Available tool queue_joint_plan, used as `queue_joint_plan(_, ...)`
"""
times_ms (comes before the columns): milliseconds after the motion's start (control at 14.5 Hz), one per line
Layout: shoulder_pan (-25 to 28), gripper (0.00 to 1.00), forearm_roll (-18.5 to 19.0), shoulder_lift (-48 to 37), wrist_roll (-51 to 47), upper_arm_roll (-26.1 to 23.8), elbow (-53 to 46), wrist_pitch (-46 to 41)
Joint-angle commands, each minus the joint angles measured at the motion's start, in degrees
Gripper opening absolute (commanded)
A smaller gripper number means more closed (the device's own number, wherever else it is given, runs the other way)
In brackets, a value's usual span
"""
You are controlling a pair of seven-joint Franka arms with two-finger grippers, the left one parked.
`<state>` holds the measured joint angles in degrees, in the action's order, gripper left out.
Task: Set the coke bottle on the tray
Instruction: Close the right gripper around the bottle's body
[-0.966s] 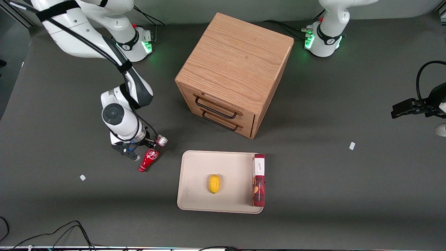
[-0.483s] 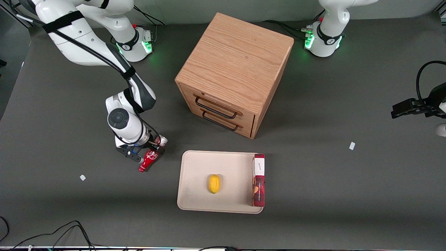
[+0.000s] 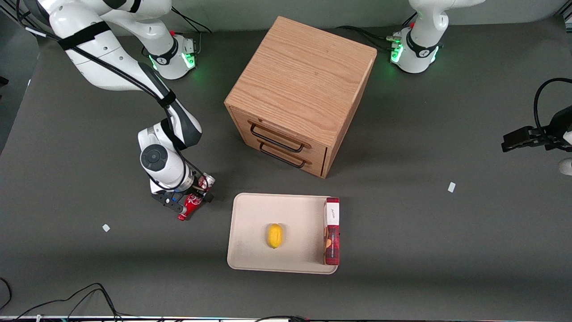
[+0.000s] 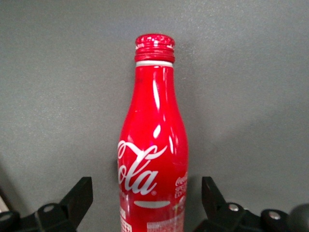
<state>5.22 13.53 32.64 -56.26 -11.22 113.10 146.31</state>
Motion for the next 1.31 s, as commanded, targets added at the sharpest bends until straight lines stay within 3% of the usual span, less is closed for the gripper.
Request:
queue_joint_plan(0,0.23,1.00,2.03,0.84,-2.45,-0.11,-1.13,0.47)
queue_joint_plan(414,0.14,1.00,2.82,1.19,-2.45,0.06,-1.22,0.47)
queue_joint_plan(483,0.14,0.88,2.91,1.19,-2.45,0.06,-1.22,0.47)
queue_joint_plan(621,0.05,0.00,2.91,1.02,-3.41,0.06,-1.13,0.38)
queue_joint_plan(1241,0.05,0.00,2.91,0.93,-3.68,0.06,-1.22,0.38)
